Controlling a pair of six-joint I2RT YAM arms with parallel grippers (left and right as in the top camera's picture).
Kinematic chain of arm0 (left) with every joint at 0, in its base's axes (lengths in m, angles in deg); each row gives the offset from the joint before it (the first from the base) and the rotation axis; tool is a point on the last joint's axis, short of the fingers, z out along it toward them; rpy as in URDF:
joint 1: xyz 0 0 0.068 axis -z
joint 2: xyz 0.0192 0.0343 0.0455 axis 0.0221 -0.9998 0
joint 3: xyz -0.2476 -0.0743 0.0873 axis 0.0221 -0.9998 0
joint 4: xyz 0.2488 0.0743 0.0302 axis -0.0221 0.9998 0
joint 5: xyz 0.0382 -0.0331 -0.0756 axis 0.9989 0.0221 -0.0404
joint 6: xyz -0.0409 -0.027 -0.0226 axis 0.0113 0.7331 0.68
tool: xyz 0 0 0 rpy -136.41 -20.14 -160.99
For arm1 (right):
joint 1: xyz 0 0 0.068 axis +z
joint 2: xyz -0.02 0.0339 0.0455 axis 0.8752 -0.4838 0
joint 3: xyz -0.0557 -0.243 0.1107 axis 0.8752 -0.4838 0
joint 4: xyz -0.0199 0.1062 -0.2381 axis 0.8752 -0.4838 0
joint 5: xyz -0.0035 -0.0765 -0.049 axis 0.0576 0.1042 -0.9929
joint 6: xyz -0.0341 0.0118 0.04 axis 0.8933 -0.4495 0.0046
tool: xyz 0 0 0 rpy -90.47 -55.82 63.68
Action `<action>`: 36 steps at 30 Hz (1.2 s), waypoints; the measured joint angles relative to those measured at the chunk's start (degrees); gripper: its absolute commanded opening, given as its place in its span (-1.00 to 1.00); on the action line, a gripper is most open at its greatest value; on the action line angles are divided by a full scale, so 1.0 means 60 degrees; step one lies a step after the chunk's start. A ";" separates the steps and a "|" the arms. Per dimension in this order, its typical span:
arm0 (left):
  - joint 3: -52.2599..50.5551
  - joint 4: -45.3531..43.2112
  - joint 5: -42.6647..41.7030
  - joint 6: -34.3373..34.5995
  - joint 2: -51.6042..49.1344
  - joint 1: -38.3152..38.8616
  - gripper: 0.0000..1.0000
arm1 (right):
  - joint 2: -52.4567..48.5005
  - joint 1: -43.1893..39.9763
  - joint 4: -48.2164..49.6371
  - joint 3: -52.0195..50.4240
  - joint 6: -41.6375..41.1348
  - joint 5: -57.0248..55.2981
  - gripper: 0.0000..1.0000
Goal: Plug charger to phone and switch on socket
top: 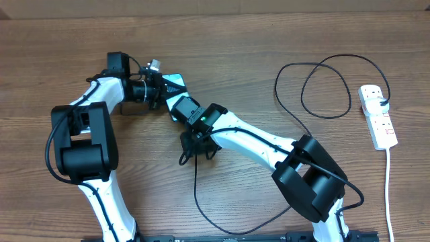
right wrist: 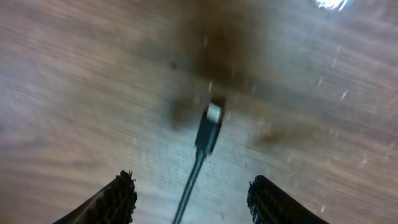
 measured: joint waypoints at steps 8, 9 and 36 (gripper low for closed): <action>0.0000 -0.0138 -0.0510 0.0076 0.0000 -0.0761 -0.92 | 0.0000 -0.0047 0.0667 -0.0135 -0.0463 -0.0204 -0.29; 0.0000 -0.0138 -0.0546 0.0076 0.0000 -0.0820 -0.92 | 0.0000 -0.0047 0.0688 -0.0211 -0.0517 -0.0215 -0.34; 0.0000 -0.0138 -0.0674 0.0076 0.0000 -0.0860 -0.92 | -0.0026 0.0069 0.0827 -0.0820 -0.0889 -0.1577 -0.93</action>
